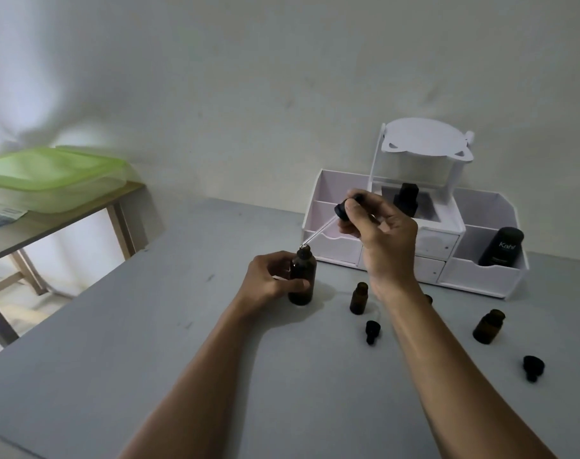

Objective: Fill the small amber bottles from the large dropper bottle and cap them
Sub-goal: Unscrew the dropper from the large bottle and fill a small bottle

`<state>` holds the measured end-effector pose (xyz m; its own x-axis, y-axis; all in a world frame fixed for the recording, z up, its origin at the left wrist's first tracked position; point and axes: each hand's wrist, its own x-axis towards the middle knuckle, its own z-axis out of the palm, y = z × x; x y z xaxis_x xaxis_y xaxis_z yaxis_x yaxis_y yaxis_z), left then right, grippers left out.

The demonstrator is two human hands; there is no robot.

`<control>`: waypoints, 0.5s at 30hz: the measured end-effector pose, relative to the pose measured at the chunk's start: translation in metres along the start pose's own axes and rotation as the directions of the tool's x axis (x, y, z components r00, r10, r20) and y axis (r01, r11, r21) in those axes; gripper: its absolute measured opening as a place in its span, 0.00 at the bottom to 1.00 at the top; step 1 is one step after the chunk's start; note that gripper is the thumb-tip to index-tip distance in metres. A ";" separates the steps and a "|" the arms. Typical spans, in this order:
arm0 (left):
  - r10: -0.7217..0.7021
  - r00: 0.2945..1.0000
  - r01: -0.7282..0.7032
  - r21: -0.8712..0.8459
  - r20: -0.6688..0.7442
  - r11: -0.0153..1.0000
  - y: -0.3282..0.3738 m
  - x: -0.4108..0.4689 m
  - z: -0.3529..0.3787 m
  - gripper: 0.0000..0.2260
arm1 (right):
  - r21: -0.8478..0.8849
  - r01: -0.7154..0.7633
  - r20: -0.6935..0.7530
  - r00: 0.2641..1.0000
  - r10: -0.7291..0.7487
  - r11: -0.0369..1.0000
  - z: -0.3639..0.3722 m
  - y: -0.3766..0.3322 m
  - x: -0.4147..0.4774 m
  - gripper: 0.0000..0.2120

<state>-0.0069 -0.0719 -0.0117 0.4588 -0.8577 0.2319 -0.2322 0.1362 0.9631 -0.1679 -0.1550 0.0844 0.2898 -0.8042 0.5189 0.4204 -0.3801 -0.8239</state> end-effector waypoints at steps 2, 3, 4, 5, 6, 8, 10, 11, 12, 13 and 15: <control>-0.001 1.000 0.001 -0.004 0.004 1.000 0.000 0.000 0.000 0.12 | -0.007 0.002 -0.008 1.000 -0.002 1.000 0.000 0.001 0.001 0.05; -0.003 1.000 0.003 -0.005 0.006 1.000 0.000 0.001 -0.001 0.12 | -0.012 0.002 -0.011 1.000 -0.002 1.000 0.001 0.001 0.002 0.05; -0.004 1.000 0.004 -0.001 0.006 1.000 0.000 0.000 0.000 0.12 | -0.017 0.001 -0.009 1.000 -0.002 1.000 0.001 0.001 0.002 0.05; -0.005 1.000 0.005 0.004 0.001 1.000 0.000 0.000 0.000 0.12 | -0.025 -0.001 -0.003 1.000 0.001 1.000 0.001 0.002 0.002 0.06; -0.003 1.000 0.003 0.011 -0.001 1.000 0.001 0.000 0.000 0.12 | -0.036 -0.006 0.007 1.000 0.007 0.999 0.002 0.002 0.002 0.06; 0.005 1.000 -0.005 0.029 0.001 1.000 0.002 -0.001 -0.001 0.12 | -0.071 -0.020 0.026 0.999 0.022 0.997 0.005 0.003 0.003 0.06; 0.005 1.000 -0.005 0.032 0.002 0.999 0.003 -0.001 -0.002 0.12 | -0.138 -0.024 0.047 0.998 0.030 0.990 0.010 0.005 0.006 0.06; 0.003 1.000 -0.003 0.037 0.003 0.999 0.002 0.000 -0.003 0.12 | -0.176 -0.019 0.063 0.998 0.030 0.984 0.012 0.006 0.008 0.07; 0.006 1.000 -0.006 0.044 0.004 0.999 0.002 0.000 -0.003 0.12 | -0.209 -0.012 0.081 0.996 0.030 0.978 0.015 0.007 0.009 0.07; 0.008 1.000 -0.008 0.051 0.002 0.999 0.001 0.001 -0.004 0.12 | -0.239 -0.007 0.098 0.995 0.031 0.971 0.017 0.009 0.010 0.08; 0.016 1.000 -0.016 0.057 -0.002 0.998 0.001 0.000 -0.003 0.13 | -0.305 0.002 0.137 0.990 0.042 0.952 0.022 0.016 0.009 0.09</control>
<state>-0.0046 -0.0705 -0.0105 0.4568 -0.8545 0.2473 -0.2875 0.1212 0.9501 -0.1399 -0.1579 0.0813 0.4226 -0.7492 0.5099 0.1388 -0.5025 -0.8534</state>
